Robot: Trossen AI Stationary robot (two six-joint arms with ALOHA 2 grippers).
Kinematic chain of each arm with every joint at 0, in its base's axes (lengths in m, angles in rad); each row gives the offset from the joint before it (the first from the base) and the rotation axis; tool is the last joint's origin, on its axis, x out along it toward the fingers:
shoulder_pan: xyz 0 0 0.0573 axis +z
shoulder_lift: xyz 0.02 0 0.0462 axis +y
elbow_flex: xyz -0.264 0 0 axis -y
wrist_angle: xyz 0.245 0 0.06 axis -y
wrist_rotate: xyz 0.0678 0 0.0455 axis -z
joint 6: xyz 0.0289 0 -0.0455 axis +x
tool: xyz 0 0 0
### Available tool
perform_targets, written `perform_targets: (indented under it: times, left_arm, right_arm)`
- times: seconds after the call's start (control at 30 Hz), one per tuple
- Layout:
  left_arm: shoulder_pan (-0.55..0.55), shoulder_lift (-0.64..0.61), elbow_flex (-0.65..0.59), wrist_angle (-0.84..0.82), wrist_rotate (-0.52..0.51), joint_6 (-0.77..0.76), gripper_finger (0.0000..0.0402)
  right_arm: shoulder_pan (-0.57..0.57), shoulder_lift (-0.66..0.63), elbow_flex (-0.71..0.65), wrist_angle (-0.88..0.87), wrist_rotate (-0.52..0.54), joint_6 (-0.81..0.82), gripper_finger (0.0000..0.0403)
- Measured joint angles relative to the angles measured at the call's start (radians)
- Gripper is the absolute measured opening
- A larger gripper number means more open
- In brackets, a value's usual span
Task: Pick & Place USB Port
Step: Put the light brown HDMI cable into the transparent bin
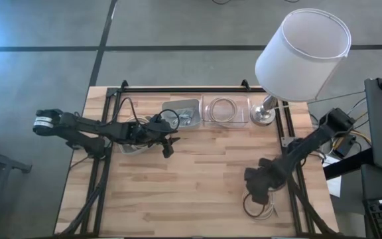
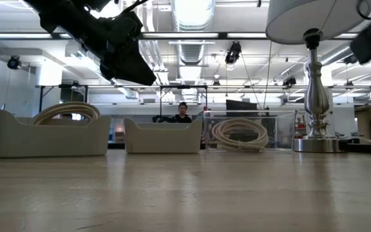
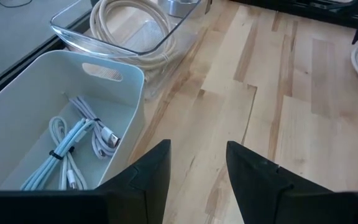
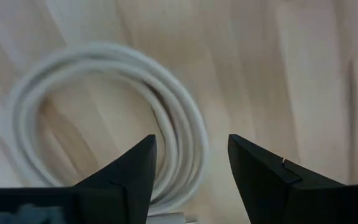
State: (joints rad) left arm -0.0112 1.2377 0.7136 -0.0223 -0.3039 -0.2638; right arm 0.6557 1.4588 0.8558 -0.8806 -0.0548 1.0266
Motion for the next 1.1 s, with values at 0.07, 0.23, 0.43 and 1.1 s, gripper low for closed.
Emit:
perform_targets:
  times: [0.07, 0.23, 0.43, 1.1]
  left_arm:
    - [0.0, 0.0, 0.0, 0.0, 0.0, 0.0, 0.0158]
    - [0.0, 0.0, 0.0, -0.001, 0.0, 0.0, 0.0158]
    - [0.0, 0.0, 0.0, -0.001, 0.0, 0.01, 0.0158]
    - [0.0, 0.0, 0.0, 0.0, 0.0, 0.047, 0.0158]
  right_arm:
    - [0.022, 0.036, -0.001, 0.002, -0.009, 0.02, 0.02]
    - [0.047, 0.14, -0.001, -0.006, -0.057, 0.048, 0.0206]
    - [0.048, 0.23, 0.005, 0.0, -0.071, 0.081, 0.0205]
    - [0.044, 0.134, 0.002, 0.036, 0.096, 0.114, 0.0027]
